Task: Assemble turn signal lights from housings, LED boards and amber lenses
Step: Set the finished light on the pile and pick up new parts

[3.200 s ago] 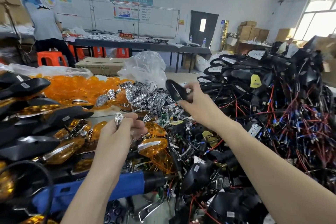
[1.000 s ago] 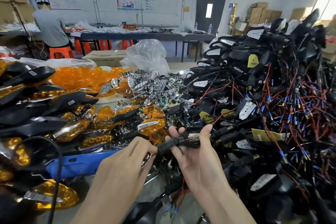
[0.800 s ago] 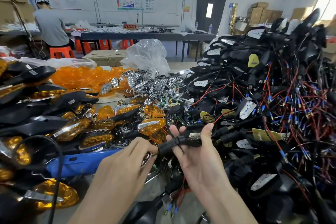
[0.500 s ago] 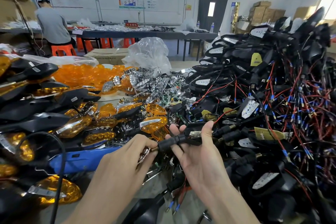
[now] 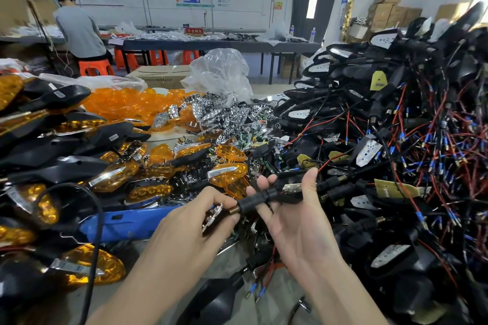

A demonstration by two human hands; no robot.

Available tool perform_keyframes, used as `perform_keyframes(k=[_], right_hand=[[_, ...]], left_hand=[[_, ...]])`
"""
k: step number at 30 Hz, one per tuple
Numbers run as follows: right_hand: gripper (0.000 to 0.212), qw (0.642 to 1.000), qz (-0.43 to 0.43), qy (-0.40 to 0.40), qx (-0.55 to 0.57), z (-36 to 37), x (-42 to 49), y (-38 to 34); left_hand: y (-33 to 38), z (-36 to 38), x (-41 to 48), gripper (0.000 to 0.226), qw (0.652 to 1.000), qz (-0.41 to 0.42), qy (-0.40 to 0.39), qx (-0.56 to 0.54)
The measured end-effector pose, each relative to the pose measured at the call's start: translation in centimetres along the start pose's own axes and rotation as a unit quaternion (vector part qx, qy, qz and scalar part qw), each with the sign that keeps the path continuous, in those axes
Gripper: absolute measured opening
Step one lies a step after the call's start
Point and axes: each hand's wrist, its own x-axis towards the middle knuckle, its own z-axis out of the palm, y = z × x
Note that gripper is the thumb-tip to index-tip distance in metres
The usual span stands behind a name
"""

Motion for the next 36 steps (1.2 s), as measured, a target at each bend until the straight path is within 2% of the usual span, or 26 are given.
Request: perform_keyframes(k=[7, 12, 18, 25, 31, 36], right_hand=[[0.071, 0.999, 0.023, -0.018, -0.014, -0.3, 0.2, 0.9], [0.07, 0.999, 0.025, -0.006, -0.048, -0.1, 0.1, 1.4], [0.091, 0.999, 0.01, -0.004, -0.032, 0.2, -0.2, 1.6], [0.082, 0.998, 0.003, -0.038, -0.05, 0.0, -0.3, 1.4], [0.085, 0.995, 0.008, -0.034, -0.095, -0.4, -0.2, 0.7], [0.057, 0.993, 0.015, -0.038, -0.114, -0.5, -0.4, 0.3]], left_hand=[[0.5, 0.4, 0.0, 0.018, 1.0, 0.0, 0.013, 0.022], [0.7, 0.6, 0.0, 0.015, 0.996, 0.015, 0.034, 0.078], [0.8, 0.4, -0.1, 0.013, 0.988, 0.043, 0.066, 0.133], [0.7, 0.1, 0.1, 0.016, 0.985, 0.057, 0.072, 0.149], [-0.2, -1.2, 0.5, 0.01, 0.971, 0.109, 0.097, 0.192], [-0.7, -1.4, 0.6, 0.026, 0.956, 0.151, 0.093, 0.235]])
